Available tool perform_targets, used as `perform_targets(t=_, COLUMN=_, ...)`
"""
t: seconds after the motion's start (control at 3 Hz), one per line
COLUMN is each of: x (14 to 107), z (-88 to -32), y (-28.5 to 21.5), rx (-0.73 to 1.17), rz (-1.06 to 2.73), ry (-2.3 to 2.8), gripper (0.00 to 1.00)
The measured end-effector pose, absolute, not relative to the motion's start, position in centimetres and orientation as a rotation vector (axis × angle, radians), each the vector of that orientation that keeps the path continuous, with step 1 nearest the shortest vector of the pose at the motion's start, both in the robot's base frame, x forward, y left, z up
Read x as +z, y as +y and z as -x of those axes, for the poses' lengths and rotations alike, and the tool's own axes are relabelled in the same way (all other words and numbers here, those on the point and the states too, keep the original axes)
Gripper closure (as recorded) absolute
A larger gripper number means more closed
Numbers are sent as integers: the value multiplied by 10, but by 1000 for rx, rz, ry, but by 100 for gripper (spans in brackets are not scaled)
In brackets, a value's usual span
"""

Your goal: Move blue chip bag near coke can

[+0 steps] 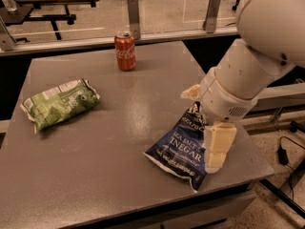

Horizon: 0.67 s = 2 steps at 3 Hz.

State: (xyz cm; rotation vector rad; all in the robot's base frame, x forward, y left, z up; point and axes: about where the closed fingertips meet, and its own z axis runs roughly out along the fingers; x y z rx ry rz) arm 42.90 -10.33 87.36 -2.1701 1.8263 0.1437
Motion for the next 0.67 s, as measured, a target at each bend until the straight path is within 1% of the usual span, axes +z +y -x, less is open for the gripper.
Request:
perform_targets(t=0.33, x=867, z=-434, y=-105, rx=118, rz=2257, ry=1778, gripper=23)
perform_targets(t=0.67, x=871, z=-440, y=-109, rx=90, rz=2298, ry=1753, gripper=54)
